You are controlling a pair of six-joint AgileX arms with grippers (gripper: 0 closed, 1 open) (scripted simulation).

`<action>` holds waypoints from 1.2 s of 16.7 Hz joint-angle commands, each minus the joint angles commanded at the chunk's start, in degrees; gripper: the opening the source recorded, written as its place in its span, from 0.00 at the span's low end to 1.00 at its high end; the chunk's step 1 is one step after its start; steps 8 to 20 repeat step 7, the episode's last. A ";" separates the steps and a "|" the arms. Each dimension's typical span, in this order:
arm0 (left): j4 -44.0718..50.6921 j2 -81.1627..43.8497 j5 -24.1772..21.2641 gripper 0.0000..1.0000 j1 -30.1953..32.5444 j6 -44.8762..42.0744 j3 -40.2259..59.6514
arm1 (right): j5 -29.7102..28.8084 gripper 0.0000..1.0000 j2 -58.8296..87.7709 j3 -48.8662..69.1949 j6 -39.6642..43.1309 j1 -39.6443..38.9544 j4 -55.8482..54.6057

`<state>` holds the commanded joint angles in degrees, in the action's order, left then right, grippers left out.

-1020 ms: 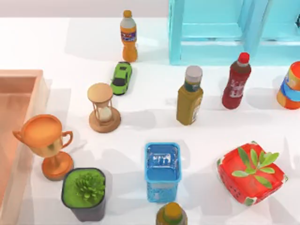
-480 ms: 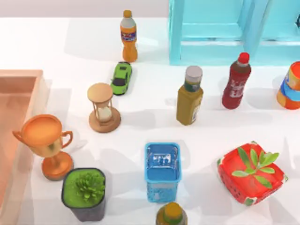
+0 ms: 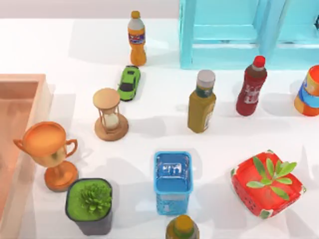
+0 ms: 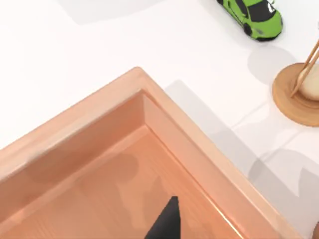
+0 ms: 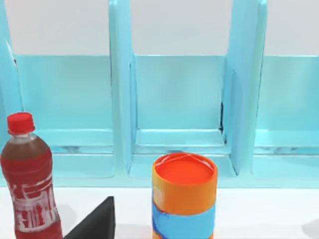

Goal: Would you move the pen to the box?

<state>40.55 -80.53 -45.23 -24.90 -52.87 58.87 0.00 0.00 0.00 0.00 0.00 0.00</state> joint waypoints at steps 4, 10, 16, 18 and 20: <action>0.00 0.00 0.00 1.00 0.00 0.00 0.00 | 0.00 1.00 0.00 0.00 0.00 0.00 0.00; 0.00 0.00 0.00 1.00 0.00 0.00 0.00 | 0.00 1.00 0.00 0.00 0.00 0.00 0.00; 0.00 0.00 0.00 1.00 0.00 0.00 0.00 | 0.00 1.00 0.00 0.00 0.00 0.00 0.00; 0.00 0.00 0.00 1.00 0.00 0.00 0.00 | 0.00 1.00 0.00 0.00 0.00 0.00 0.00; 0.00 0.00 0.00 1.00 0.00 0.00 0.00 | 0.00 1.00 0.00 0.00 0.00 0.00 0.00</action>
